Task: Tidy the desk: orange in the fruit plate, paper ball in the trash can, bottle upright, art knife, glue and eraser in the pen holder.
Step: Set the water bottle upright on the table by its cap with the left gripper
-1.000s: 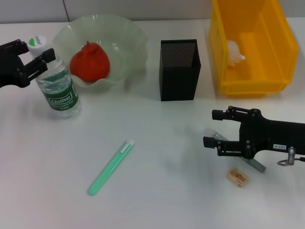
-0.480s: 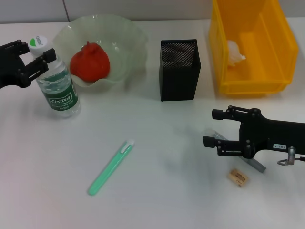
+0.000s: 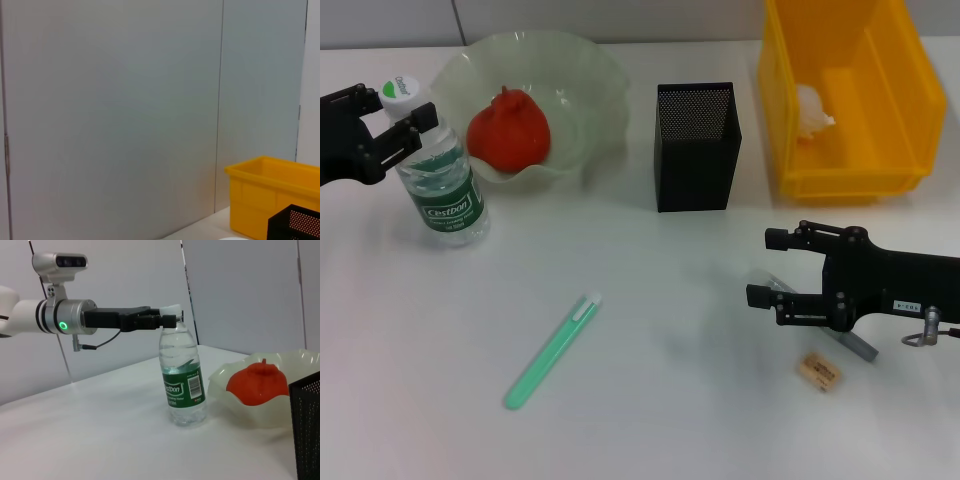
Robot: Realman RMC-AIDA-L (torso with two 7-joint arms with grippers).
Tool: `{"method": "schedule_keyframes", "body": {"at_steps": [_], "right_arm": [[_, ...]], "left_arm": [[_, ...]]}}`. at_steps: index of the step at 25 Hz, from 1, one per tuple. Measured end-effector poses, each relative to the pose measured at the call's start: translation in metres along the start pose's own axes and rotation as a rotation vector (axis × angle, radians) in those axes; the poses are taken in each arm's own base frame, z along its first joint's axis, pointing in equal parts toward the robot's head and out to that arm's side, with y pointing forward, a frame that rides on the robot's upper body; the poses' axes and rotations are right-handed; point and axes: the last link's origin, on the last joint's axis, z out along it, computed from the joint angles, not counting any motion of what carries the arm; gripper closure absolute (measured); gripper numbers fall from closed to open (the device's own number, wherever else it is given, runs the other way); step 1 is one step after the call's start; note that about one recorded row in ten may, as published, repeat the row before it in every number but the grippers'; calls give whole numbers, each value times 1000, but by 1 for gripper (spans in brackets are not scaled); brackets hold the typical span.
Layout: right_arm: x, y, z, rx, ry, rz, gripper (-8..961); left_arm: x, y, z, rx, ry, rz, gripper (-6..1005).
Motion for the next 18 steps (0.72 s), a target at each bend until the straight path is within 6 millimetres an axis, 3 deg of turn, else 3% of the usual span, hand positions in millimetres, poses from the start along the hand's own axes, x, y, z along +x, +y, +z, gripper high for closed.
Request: {"method": "schedule_keyframes", "body": {"at_steps": [18], "right_arm": [[-2, -1, 2, -4, 0, -6, 142]], "left_arm": [[-1, -1, 1, 10, -10, 4, 514]]}}
